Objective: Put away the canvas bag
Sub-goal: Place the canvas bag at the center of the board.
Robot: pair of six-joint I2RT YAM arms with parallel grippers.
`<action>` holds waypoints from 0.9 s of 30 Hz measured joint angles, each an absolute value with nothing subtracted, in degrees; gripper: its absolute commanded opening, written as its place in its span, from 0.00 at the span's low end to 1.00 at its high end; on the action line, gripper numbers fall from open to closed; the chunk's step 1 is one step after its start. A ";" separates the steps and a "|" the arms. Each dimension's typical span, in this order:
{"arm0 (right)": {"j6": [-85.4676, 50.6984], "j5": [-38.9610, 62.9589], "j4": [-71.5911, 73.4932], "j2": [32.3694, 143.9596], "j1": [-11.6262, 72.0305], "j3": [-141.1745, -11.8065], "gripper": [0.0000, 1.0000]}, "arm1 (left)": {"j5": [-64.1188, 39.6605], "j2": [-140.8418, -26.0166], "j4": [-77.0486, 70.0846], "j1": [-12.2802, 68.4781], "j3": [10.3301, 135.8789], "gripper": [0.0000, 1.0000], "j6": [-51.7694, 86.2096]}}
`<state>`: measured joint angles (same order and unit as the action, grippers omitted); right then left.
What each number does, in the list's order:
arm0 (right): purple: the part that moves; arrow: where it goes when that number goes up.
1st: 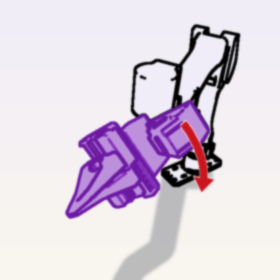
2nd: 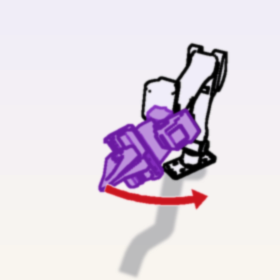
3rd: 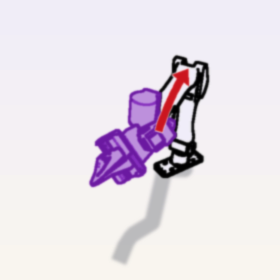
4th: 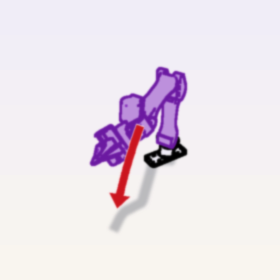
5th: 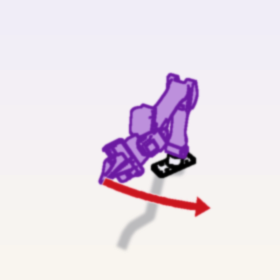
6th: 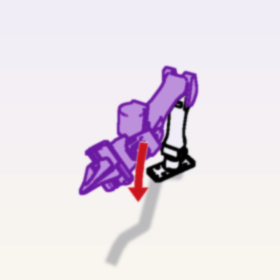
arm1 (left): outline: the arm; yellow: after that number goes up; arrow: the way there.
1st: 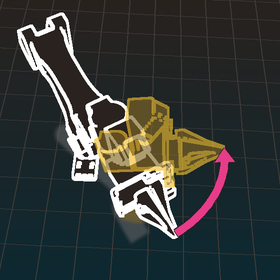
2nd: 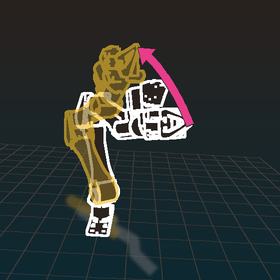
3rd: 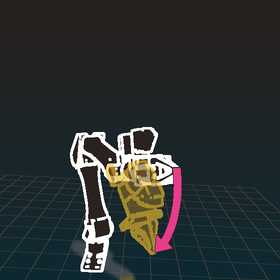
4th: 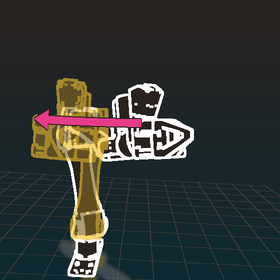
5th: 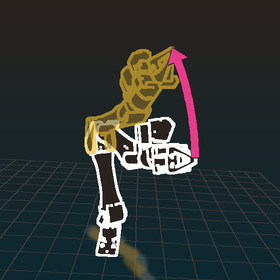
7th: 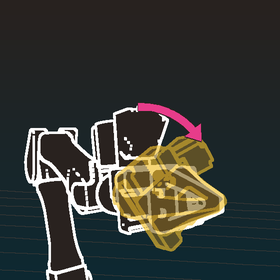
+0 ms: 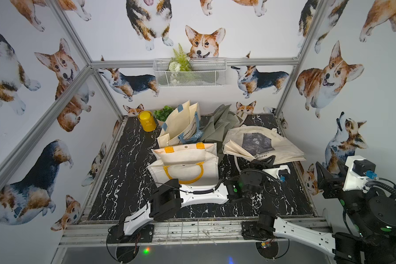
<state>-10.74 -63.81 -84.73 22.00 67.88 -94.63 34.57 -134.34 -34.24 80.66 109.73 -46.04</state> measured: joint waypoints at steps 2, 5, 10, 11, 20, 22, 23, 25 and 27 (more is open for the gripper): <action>-12.19 -63.16 -85.67 22.00 67.90 -93.91 0.67 | 35.16 -134.56 -33.45 80.97 108.97 0.03 -43.07; -14.37 -62.48 -87.53 21.96 68.01 -92.79 0.68 | 36.21 -135.04 -31.75 81.08 108.18 0.19 -40.23; -18.44 -61.60 -90.37 21.08 68.18 -92.23 0.67 | 37.63 -135.22 -27.62 81.80 107.42 0.38 -36.10; -19.31 -61.41 -91.11 21.08 68.18 -92.14 0.68 | 37.67 -135.20 -26.87 82.06 107.26 0.47 -35.77; -24.27 -60.90 -92.27 21.10 68.20 -92.18 0.67 | 33.17 -131.22 -10.92 84.49 107.28 0.88 -32.73; -25.34 -61.06 -92.27 20.99 68.23 -92.29 0.67 | 31.86 -129.58 -4.58 84.62 108.22 0.92 -31.29; -25.71 -61.08 -92.27 21.02 68.34 -92.03 0.67 | 31.59 -128.88 -1.74 84.62 108.86 0.94 -30.50; -26.94 -60.93 -92.29 21.23 68.97 -90.63 0.68 | 30.81 -127.26 4.58 84.47 110.72 0.99 -28.82; -28.53 -60.80 -92.29 22.00 70.35 -89.01 0.66 | 29.89 -125.67 9.56 84.29 112.18 1.00 -27.24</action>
